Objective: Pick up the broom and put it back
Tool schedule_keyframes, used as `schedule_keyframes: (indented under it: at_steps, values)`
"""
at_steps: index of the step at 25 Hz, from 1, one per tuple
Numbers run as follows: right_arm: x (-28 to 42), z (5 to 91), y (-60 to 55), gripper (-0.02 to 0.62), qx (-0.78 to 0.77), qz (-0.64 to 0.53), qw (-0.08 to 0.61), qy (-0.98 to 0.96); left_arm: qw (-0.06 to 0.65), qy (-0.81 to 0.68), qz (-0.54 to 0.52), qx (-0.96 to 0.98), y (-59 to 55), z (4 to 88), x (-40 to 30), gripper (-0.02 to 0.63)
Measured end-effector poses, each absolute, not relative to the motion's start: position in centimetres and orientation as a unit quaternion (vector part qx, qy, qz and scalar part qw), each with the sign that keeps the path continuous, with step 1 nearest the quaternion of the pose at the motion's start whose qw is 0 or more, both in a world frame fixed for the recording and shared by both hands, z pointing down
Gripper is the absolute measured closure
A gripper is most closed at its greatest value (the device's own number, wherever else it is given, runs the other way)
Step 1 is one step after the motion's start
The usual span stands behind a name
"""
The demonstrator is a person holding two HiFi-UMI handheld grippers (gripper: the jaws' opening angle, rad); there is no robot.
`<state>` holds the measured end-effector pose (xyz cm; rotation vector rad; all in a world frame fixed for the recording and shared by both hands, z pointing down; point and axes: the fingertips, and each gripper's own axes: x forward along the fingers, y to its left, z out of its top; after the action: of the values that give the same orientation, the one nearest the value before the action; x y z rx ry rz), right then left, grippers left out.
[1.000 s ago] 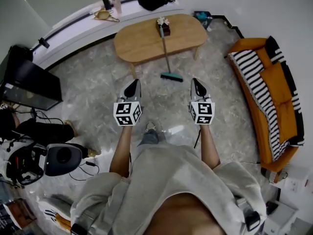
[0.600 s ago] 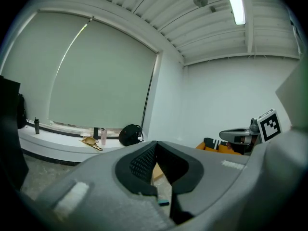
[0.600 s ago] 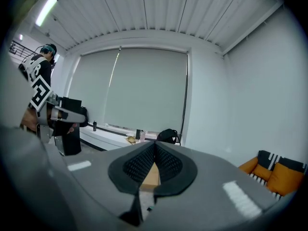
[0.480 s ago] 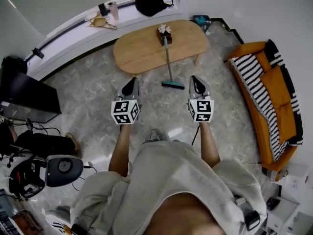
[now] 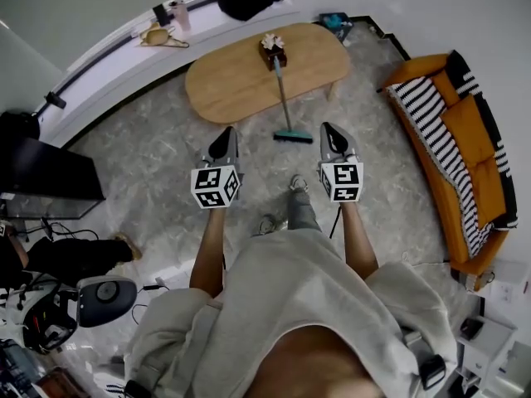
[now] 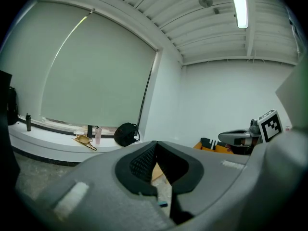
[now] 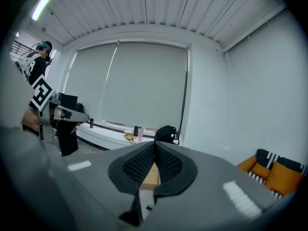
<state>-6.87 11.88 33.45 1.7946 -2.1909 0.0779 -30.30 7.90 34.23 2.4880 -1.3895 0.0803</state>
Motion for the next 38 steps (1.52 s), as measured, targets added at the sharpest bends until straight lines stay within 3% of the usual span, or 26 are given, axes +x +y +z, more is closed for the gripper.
schedule_keyframes:
  at_steps: [10,27,38]
  values:
    - [-4.9,35.6,5.7,0.594,0.610,0.044,0.154,-0.776,0.154,-0.498,0.032,0.853,2.8,34.8,-28.6,0.603]
    - [4.0,40.3,-9.1,0.594,0.534,0.081,0.153,-0.827,0.164,-0.562,0.074,0.807,-9.7,37.6,-19.4,0.603]
    - [3.1,43.7,-13.8,0.594,0.508,0.107,0.149,-0.842,0.185,-0.568,0.105,0.795,-12.9,41.0,-18.8,0.603]
